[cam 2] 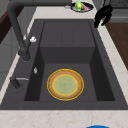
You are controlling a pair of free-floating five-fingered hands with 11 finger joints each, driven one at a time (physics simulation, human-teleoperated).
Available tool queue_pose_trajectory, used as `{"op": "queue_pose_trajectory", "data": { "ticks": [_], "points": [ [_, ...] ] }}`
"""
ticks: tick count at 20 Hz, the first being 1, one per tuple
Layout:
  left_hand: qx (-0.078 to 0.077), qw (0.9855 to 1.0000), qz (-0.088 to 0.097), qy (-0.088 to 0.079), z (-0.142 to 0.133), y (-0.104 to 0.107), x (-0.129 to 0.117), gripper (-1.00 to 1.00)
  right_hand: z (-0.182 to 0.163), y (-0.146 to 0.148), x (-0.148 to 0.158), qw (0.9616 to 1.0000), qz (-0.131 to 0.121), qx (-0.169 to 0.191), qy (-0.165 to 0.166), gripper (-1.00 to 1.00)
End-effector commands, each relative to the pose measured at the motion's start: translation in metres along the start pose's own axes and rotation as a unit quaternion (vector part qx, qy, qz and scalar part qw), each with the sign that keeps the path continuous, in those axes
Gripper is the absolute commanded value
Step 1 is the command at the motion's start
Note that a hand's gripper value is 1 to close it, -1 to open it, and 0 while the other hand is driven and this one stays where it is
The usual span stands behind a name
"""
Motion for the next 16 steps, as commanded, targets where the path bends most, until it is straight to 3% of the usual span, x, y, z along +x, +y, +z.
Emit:
{"op": "queue_pose_trajectory", "data": {
  "ticks": [1, 3, 4, 7, 8, 11, 16],
  "points": [
    [-0.018, 0.9998, -0.005, 0.006, -0.011, -0.008, 0.003, -1.0, 0.0, 0.0, 0.0, 1.0, 0.0, 0.0, 0.0, 0.0],
    [-0.019, 0.9998, 0.004, 0.007, -0.014, -0.011, 0.002, -1.0, 0.0, 0.0, 0.0, 1.0, 0.0, 0.0, 0.0, 0.0],
    [-0.01, 0.9999, 0.011, 0.004, -0.014, -0.008, 0.003, -1.0, 0.0, 0.0, 0.0, 1.0, 0.0, 0.0, 0.0, 0.0],
    [-0.001, 1.0, 0.001, 0.0, -0.013, -0.008, 0.003, -1.0, 0.0, 0.0, 0.0, 1.0, 0.0, 0.0, 0.0, 0.0],
    [-0.001, 1.0, 0.001, 0.0, -0.013, -0.008, 0.003, 0.0, 0.0, 0.0, 0.0, 1.0, 0.0, 0.0, 0.0, -1.0],
    [-0.005, 1.0, -0.006, -0.002, -0.014, -0.007, 0.003, 0.0, 0.002, -0.004, -0.006, 0.9999, -0.005, 0.016, -0.001, -1.0],
    [-0.001, 0.9999, -0.014, 0.0, -0.014, -0.008, 0.002, 0.0, 0.006, -0.005, -0.012, 1.0, 0.001, -0.008, -0.002, -1.0]
  ]
}}
